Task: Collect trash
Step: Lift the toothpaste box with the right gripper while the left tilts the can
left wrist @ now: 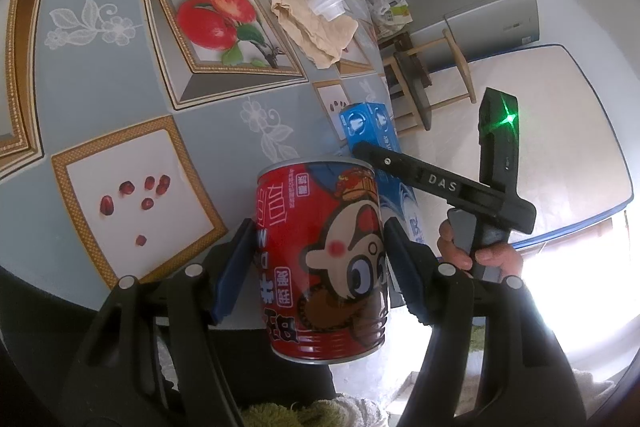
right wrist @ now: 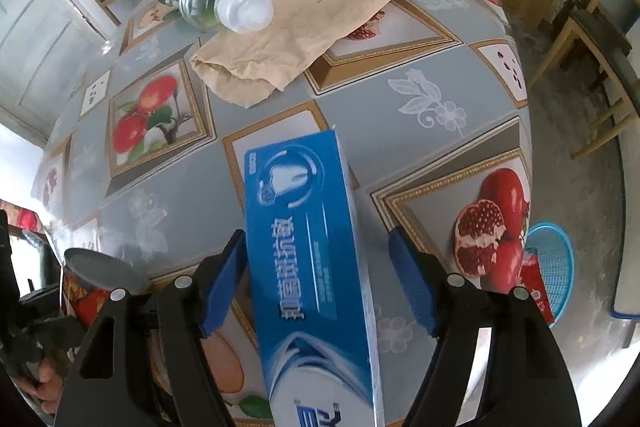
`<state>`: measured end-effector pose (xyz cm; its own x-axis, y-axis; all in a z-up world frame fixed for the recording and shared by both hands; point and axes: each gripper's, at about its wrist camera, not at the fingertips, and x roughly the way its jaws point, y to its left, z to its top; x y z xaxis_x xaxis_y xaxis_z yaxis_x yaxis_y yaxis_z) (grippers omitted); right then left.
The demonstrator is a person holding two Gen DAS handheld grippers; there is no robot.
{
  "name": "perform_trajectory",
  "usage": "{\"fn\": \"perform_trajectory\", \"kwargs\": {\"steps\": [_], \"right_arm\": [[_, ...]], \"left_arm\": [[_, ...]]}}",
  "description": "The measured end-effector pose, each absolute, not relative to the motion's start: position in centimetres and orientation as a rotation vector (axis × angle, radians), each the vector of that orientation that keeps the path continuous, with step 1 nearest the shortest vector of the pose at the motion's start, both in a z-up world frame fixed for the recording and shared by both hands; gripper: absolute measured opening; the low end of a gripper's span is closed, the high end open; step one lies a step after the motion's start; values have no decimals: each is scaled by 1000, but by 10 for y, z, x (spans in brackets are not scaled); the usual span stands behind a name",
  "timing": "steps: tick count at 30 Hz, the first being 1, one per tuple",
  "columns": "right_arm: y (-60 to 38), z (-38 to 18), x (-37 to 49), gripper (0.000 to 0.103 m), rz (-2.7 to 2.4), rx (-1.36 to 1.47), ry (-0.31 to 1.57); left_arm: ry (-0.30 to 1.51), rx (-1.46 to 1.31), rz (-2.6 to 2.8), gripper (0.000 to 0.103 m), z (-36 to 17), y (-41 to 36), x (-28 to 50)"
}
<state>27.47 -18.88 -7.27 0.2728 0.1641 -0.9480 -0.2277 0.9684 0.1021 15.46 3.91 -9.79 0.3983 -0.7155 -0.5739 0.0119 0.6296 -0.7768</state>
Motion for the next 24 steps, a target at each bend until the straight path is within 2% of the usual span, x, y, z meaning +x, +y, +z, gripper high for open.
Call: {"fn": "perform_trajectory", "kwargs": {"steps": [10,24], "right_arm": [[-186,-72,279,52,241,-68,1272],[-192,-54,269,50,239,7,1214]], "left_arm": [[1068,-787,-527,62,-98,40,153],[1000,-810,-557,62,-88,48,148]]}}
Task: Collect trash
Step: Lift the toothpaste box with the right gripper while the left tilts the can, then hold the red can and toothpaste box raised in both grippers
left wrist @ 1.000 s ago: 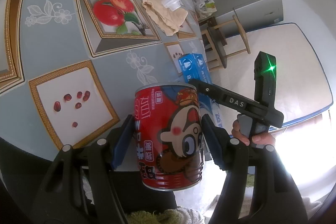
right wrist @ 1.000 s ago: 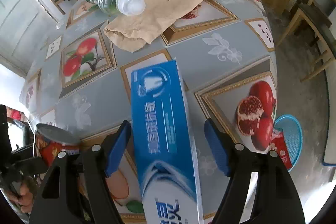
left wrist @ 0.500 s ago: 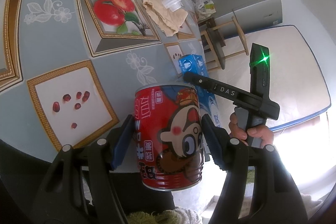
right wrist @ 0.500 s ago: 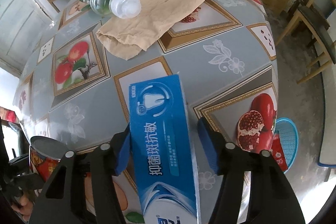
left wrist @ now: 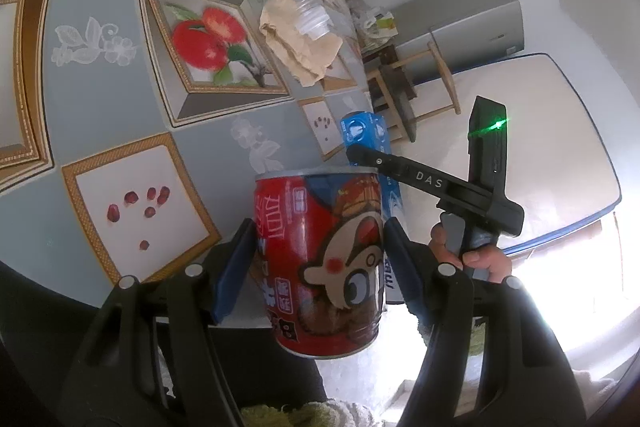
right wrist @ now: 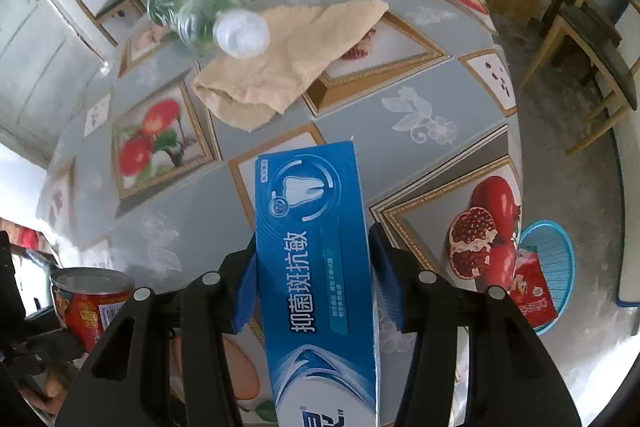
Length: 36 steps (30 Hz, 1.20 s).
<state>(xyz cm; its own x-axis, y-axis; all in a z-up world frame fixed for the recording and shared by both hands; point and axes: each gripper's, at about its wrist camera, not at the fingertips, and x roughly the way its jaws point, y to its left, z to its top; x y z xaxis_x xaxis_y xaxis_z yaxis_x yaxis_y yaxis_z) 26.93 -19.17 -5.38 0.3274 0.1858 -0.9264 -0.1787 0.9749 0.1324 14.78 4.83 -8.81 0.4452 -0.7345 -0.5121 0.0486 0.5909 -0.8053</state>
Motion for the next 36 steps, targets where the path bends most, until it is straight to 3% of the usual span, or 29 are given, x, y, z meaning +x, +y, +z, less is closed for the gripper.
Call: {"fn": "perform_trajectory", "kwargs": {"steps": [17,36], "right_arm": [[-199,-9,252,49,266,88,1102],[-208,-7,250,48,265,138,1092]], "left_arm": [[927,-842,-587,61,-75,55,143],[890,-843,-586,61,-71,57,140]]}}
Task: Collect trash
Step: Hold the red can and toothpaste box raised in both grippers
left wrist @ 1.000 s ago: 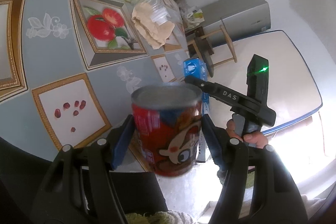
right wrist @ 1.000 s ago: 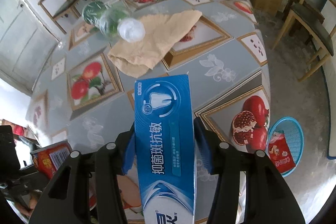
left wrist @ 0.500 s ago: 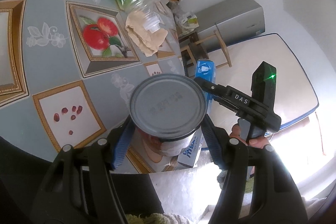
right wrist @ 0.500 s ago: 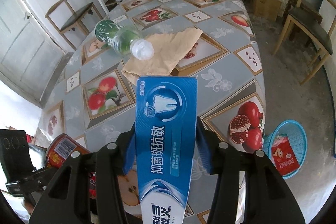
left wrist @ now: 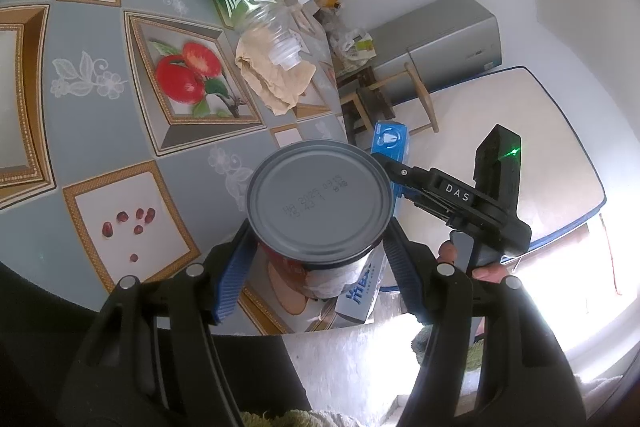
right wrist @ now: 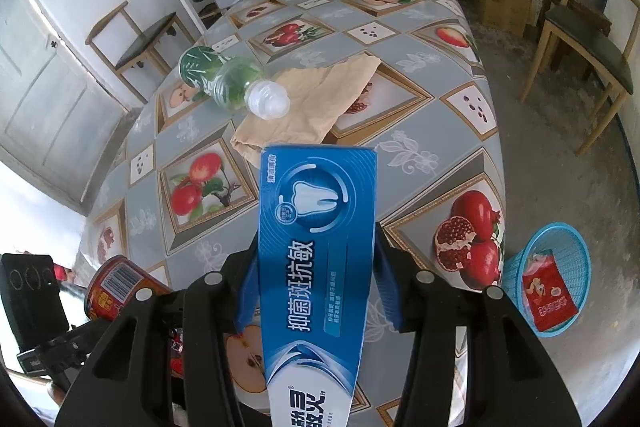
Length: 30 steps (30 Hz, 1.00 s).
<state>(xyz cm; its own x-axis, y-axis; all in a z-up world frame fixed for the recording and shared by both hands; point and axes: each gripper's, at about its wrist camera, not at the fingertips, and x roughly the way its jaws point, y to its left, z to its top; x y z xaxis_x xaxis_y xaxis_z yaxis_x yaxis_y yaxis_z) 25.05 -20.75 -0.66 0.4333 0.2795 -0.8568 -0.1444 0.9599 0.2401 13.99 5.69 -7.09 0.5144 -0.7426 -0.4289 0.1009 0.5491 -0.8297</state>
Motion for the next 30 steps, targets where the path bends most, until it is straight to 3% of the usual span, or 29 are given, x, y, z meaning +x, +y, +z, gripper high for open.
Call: {"fn": "perform_trajectory", "kwargs": {"steps": [30], "right_arm": [[-211,-4,253,48,258,158,1082]], "left_arm": [[865,-856,-593,61,-68,59,140]]}}
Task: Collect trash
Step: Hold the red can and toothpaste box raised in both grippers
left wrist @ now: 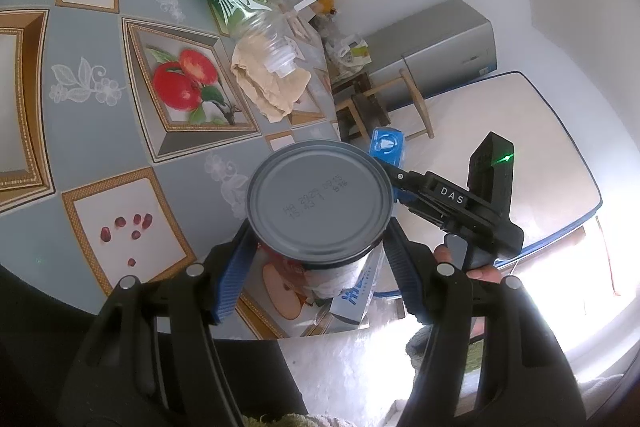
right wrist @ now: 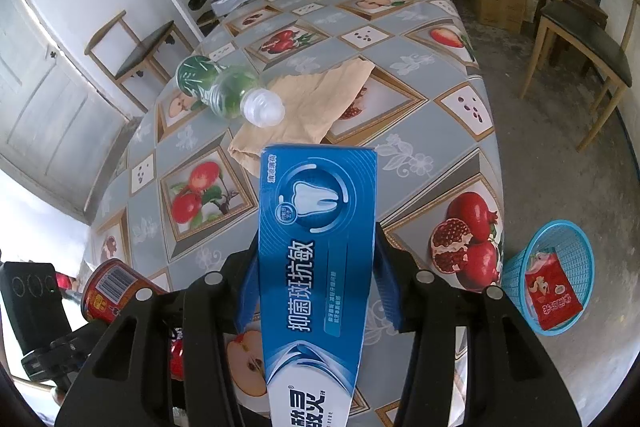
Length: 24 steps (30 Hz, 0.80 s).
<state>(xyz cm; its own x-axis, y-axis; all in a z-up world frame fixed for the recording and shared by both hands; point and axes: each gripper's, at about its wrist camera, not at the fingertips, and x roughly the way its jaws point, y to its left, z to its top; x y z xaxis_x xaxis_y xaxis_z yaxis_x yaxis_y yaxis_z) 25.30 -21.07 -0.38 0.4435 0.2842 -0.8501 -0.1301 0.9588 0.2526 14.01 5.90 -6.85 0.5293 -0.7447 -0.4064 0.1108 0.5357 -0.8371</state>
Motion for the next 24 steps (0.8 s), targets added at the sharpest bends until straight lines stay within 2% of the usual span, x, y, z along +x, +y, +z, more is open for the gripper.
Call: {"fn": "perform_trajectory", "kwargs": {"steps": [24], "right_arm": [[-219,14,244,45,266,200,1017]], "left_arm": [[813,-872,-620,61,-59,60,137]]}}
